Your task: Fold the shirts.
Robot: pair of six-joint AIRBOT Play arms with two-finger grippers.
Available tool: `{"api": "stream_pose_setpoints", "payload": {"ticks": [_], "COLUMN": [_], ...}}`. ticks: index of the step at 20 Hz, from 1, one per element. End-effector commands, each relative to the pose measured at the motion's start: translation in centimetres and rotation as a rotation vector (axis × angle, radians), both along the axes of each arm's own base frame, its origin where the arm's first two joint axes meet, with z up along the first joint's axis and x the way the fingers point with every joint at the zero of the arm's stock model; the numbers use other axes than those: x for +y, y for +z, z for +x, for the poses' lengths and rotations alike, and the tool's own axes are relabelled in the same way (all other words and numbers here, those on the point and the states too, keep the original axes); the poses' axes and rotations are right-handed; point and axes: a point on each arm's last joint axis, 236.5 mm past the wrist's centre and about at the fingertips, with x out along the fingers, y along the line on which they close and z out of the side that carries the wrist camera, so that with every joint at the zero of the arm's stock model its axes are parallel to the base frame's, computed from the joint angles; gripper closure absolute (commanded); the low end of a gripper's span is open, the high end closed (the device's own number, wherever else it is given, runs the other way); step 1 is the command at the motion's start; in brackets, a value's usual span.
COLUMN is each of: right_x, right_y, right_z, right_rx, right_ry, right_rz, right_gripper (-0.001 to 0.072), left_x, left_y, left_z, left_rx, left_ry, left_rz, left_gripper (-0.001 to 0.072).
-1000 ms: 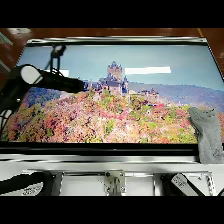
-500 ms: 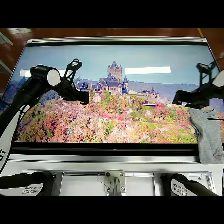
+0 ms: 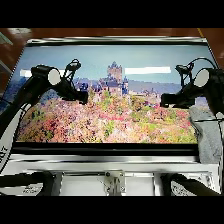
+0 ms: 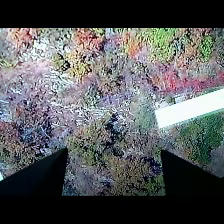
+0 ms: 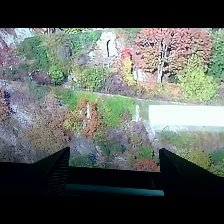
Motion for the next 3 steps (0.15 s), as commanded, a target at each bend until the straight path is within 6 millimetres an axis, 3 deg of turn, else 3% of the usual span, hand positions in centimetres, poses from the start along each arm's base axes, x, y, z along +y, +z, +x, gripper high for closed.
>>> {"api": "stream_pose_setpoints", "payload": {"ticks": [1,3], "right_x": [0.3,0.29], "right_y": [0.02,0.02], "right_z": [-0.05,-0.05], "right_rx": [0.002,0.002], "right_ry": [0.008,0.008], "right_rz": [0.001,0.0], "right_gripper": [0.0039,0.0039], "left_x": [-0.01,-0.01], "left_y": [-0.3,-0.35], "left_z": [0.09,0.1], "left_rx": [0.005,0.006], "left_ry": [0.001,0.001], "left_rz": [0.002,0.003], "left_gripper": [0.0053,0.0053]}}
